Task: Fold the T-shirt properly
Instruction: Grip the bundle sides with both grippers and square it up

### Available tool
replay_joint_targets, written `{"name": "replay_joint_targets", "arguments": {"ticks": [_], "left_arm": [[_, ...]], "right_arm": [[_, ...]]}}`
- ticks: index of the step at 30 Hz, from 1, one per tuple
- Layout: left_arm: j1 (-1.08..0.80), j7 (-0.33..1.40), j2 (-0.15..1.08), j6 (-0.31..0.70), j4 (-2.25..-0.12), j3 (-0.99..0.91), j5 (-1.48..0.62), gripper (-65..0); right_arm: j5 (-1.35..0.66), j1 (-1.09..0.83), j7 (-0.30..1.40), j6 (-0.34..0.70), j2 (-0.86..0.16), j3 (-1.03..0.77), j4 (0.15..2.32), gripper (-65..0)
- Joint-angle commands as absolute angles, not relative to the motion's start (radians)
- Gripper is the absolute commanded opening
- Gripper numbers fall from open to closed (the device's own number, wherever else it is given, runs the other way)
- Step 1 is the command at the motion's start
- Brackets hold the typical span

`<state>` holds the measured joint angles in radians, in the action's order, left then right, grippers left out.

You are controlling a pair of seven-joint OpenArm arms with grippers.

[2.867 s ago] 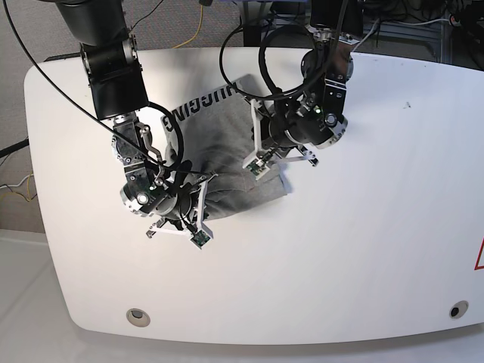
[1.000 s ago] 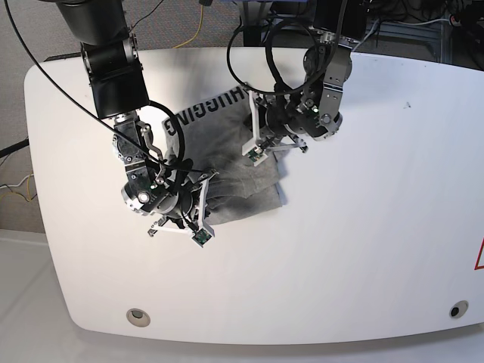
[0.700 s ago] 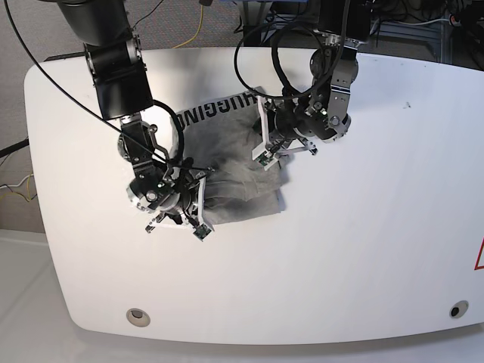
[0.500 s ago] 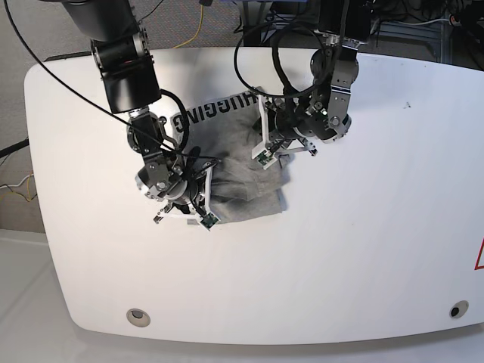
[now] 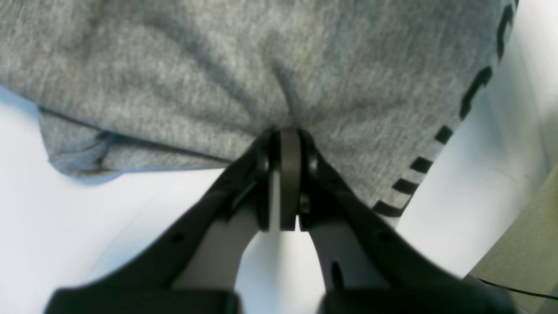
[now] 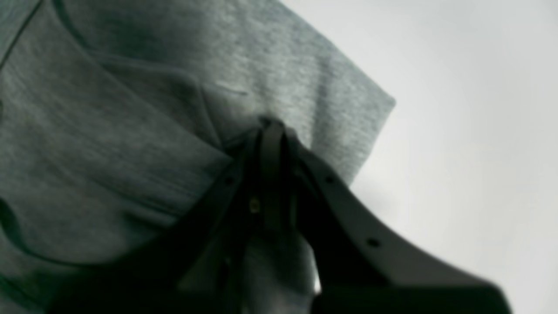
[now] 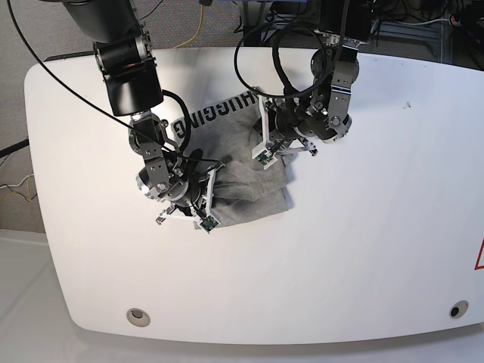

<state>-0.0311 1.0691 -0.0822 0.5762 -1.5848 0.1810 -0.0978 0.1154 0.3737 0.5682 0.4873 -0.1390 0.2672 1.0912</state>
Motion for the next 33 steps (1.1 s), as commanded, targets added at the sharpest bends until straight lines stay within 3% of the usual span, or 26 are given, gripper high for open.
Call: {"name": "replay_joint_targets", "arguments": {"ticks": [1, 17, 33], "left_arm": [[-0.03, 1.109, -0.079, 0.573, -1.589, 0.179, -0.058, -64.2], [-0.015, 1.109, -0.024, 0.573, -1.59, 0.177, -0.056, -64.2], [0.041, 1.11, 0.019, 0.575, -1.59, 0.102, -0.056, -64.2]], "right_arm": [[0.125, 0.357, 0.625, 0.506, -0.148, 0.269, 1.082, -65.0], [0.125, 0.298, 0.63, 0.503, -0.208, 0.266, 1.159, -65.0], [0.125, 0.275, 0.667, 0.504, -0.203, 0.222, 1.194, -65.0]]}}
